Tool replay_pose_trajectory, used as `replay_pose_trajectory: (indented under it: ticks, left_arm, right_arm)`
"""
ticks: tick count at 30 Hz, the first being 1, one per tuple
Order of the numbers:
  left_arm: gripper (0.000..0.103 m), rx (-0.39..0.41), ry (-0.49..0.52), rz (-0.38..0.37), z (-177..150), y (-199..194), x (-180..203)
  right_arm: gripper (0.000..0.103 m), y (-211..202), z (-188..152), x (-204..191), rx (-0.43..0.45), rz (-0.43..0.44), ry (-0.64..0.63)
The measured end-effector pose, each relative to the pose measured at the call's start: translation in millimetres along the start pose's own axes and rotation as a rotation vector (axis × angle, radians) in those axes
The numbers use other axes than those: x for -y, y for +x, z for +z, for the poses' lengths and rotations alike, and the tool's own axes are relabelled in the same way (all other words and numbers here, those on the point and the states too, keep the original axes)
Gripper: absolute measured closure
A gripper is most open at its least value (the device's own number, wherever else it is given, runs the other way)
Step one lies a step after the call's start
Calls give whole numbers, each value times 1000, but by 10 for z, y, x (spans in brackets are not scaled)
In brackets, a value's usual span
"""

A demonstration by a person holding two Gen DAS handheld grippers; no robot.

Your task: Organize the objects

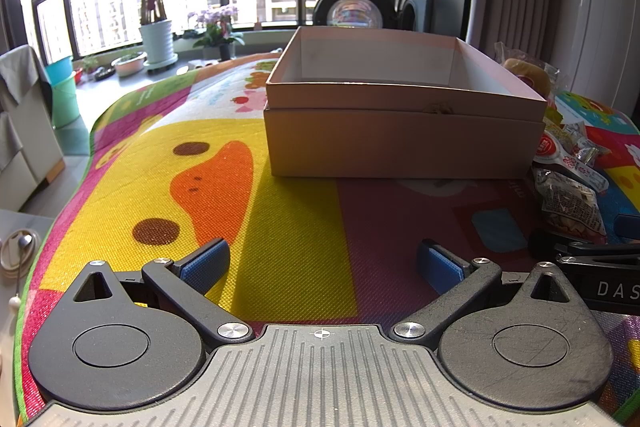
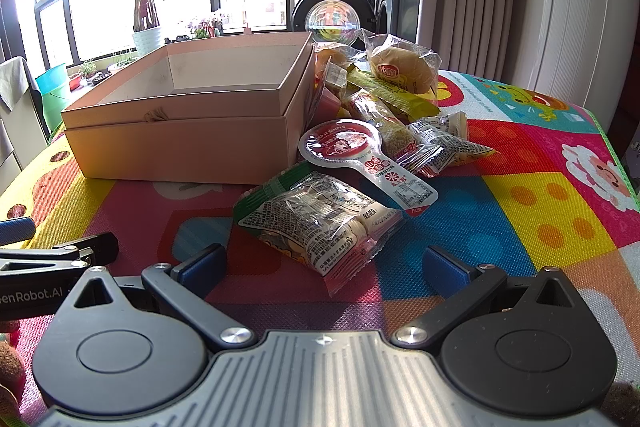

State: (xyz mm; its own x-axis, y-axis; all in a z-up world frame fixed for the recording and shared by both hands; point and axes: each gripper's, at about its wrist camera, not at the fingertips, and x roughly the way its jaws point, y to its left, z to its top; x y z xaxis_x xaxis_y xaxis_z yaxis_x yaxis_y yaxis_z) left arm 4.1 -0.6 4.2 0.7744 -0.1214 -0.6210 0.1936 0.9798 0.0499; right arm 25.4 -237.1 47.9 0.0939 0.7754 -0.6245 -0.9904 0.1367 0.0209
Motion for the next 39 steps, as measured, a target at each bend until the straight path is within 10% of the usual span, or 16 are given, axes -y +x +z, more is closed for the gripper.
replay_pose_trajectory:
  ticks: [39]
  left_arm:
    - [0, 2, 38, -65, -42, 16, 22]
  right_arm:
    - [0, -3, 5, 3, 0, -1, 5]
